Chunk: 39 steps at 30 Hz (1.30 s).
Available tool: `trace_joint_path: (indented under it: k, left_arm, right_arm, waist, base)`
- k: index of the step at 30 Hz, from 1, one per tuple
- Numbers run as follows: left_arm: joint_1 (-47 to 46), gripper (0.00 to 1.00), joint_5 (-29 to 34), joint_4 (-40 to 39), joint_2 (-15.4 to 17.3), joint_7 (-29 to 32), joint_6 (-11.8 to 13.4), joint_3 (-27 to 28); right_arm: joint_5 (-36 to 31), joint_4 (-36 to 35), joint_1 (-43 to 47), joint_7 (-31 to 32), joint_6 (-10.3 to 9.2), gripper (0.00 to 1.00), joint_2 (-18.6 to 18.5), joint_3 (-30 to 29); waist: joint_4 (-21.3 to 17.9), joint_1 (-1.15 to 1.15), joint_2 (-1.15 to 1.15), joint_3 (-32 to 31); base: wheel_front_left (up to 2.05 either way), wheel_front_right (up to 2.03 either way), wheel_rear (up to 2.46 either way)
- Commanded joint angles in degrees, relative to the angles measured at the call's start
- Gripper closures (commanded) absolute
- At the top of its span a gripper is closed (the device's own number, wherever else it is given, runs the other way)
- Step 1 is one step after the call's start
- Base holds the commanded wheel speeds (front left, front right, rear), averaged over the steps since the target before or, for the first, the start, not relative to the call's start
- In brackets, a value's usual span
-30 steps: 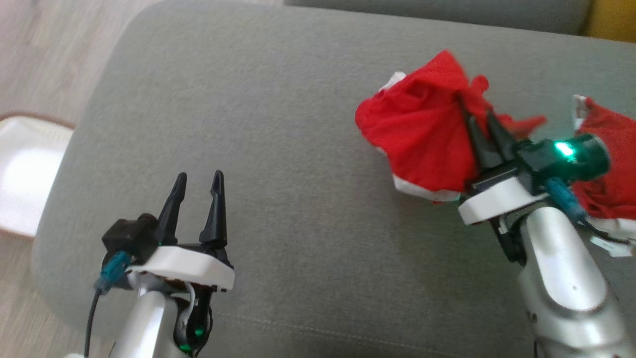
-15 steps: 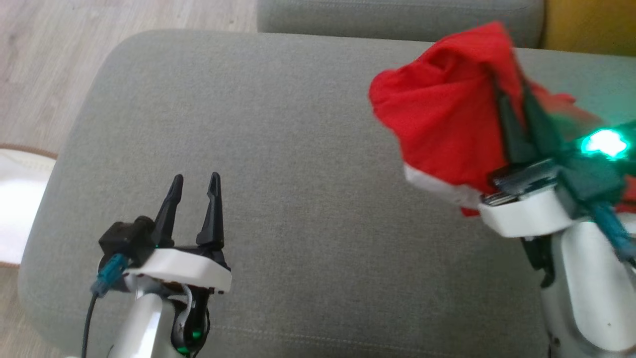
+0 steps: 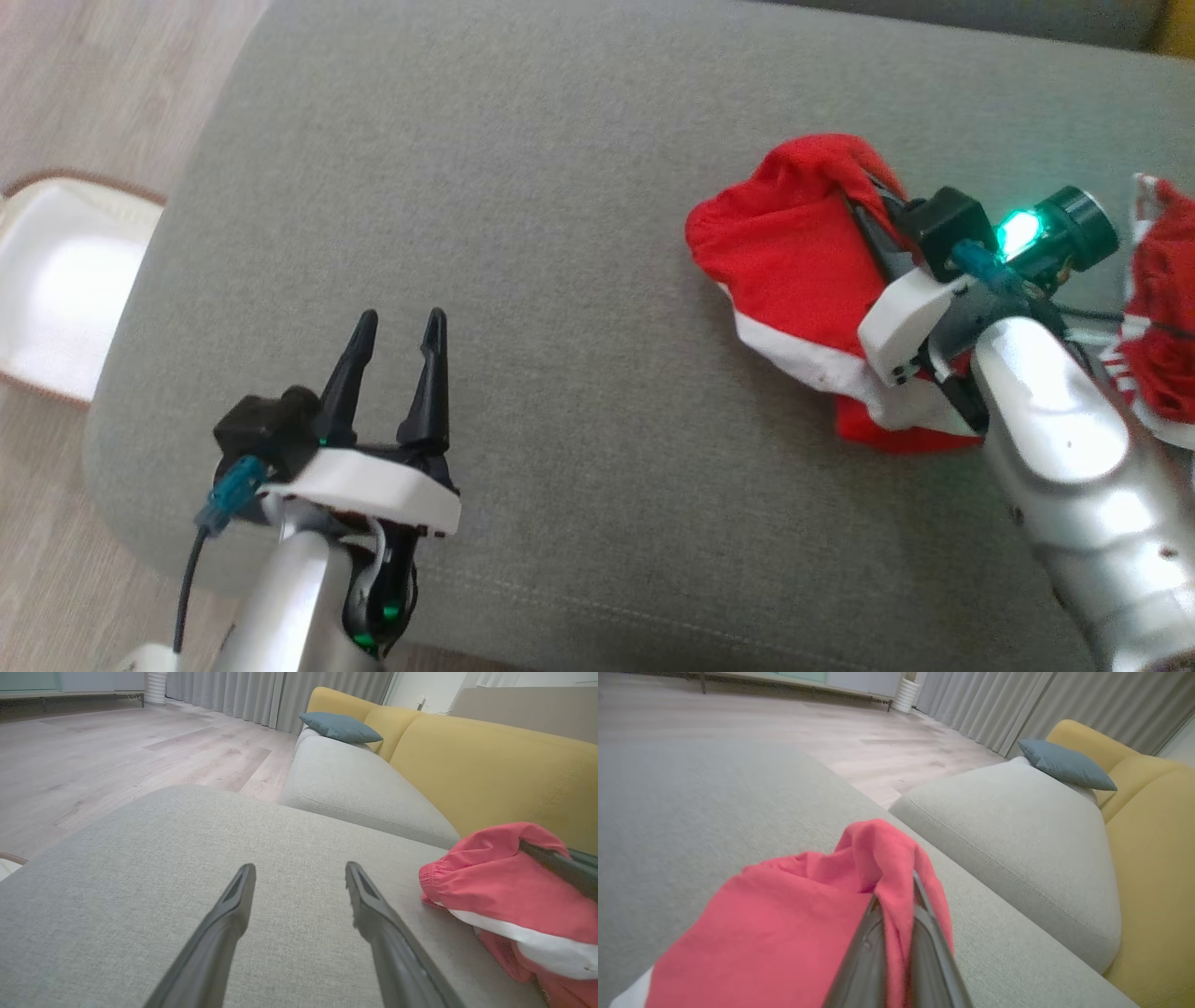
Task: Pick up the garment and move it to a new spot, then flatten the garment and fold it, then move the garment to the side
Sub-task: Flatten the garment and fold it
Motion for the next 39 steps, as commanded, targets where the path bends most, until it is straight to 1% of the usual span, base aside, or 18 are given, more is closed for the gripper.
trace_joint_path:
  k: [1, 3, 4, 5, 7, 9, 10, 13, 16, 19, 22, 26, 31, 36, 39]
  left_arm:
    - [-2.8, 0.0, -0.2, -1.7, 0.5, -0.4, 0.3, 1.4]
    - [-3.2, 0.0, -0.2, -1.7, 0.5, -0.4, 0.5, 1.2]
    - [-3.4, 0.0, -0.2, -1.7, 0.5, -0.4, 0.5, 1.1]
    - [-3.5, 0.0, -0.2, -1.7, 0.5, -0.4, 0.5, 1.1]
    - [-3.7, 0.0, -0.1, -1.7, 0.5, -0.4, 0.6, 1.2]
    - [-3.7, 0.0, 0.0, -1.7, 0.5, -0.4, 0.9, 1.6]
    - [-3.7, 0.0, 0.2, -1.6, 0.5, -0.4, 0.9, 2.0]
    - [-3.7, 0.0, 0.3, -1.6, 0.5, -0.4, 0.9, 2.7]
    - [-3.5, 0.0, 0.7, -1.8, 0.5, -0.4, 0.7, 3.5]
    - [-3.3, 0.0, 1.0, -2.1, 0.5, -0.4, 0.4, 4.3]
    - [-3.0, 0.0, 1.1, -2.5, 0.5, -0.4, 0.3, 5.0]
    - [-2.4, 0.0, 1.1, -3.0, 0.5, -0.4, 0.0, 5.4]
    - [-1.5, 0.0, 0.5, -4.0, 0.5, -0.4, -0.2, 5.7]
    - [-0.6, 0.0, -0.1, -4.8, 0.5, -0.4, -0.3, 6.1]
    - [-0.1, 0.0, -0.1, -4.9, 0.5, -0.4, -0.4, 6.1]
  right_arm:
    - [-0.6, 1.1, -2.3, -1.1, -0.04, 1.0, 0.4, 0.9]
    - [-1.8, 7.7, -5.3, -2.4, -0.04, 1.0, 1.2, 1.0]
    - [-2.8, 10.6, -6.7, -3.2, -0.04, 0.72, 1.5, 0.7]
    - [-3.8, 13.2, -7.8, -3.7, -0.04, 0.0, 1.9, 0.0]
    - [-5.6, 17.4, -9.5, -4.9, -0.04, 0.0, 2.9, -1.5]
    - [-7.1, 20.0, -10.6, -6.7, -0.04, 0.0, 4.5, -3.1]
    - [-8.1, 21.7, -11.0, -8.4, -0.04, 0.0, 5.8, -4.5]
    - [-8.9, 22.4, -10.7, -10.4, -0.04, 0.0, 7.4, -6.9]
    - [-8.6, 21.1, -9.6, -11.3, -0.04, 0.0, 8.8, -9.2]
    - [-6.4, 17.6, -7.4, -11.6, -0.04, 0.0, 9.8, -11.2]
    - [-4.0, 11.2, -3.7, -11.6, -0.04, 0.0, 10.2, -12.2]
    - [-0.7, 2.5, 2.8, -11.7, -0.04, 0.0, 10.4, -14.3]
    - [1.8, -7.0, 12.1, -11.7, -0.04, 0.0, 10.5, -17.8]
    - [5.2, -13.6, 20.2, -11.7, -0.04, 0.0, 10.6, -19.0]
    - [8.1, -15.7, 23.8, -11.7, -0.04, 0.0, 10.6, -19.2]
  waist:
    - [1.4, 0.0, 0.0, 1.5]
    - [2.0, 0.0, 0.0, 2.2]
    - [2.2, 0.0, 0.0, 2.5]
    - [2.3, 0.0, 0.0, 2.6]
    - [2.2, 0.0, 0.0, 2.7]
    - [1.6, 0.0, 0.0, 2.7]
    - [0.8, 0.0, 0.0, 2.4]
    - [-0.8, 0.0, 0.0, 1.5]
    - [-2.9, 0.0, 0.0, 0.5]
    - [-4.9, 0.0, 0.0, -0.8]
    - [-6.7, 0.0, 0.0, -2.0]
    - [-8.6, 0.0, 0.0, -3.4]
    - [-10.4, 0.0, 0.0, -4.4]
    - [-12.0, 0.0, 0.0, -4.8]
    - [-12.8, 0.0, 0.0, -4.8]
  base:
    - [0.0, 0.0, 0.0]
    - [0.0, 0.0, 0.0]
    - [0.0, 0.0, 0.0]
    - [0.0, 0.0, 0.0]
    - [0.0, 0.0, 0.0]
    - [0.0, 0.0, 0.0]
    - [0.0, 0.0, 0.0]
    - [0.0, 0.0, 0.0]
    - [0.0, 0.0, 0.0]
    - [0.0, 0.0, 0.0]
    - [0.0, 0.0, 0.0]
    - [0.0, 0.0, 0.0]
    - [0.0, 0.0, 0.0]
    - [0.0, 0.0, 0.0]
    - [0.0, 0.0, 0.0]
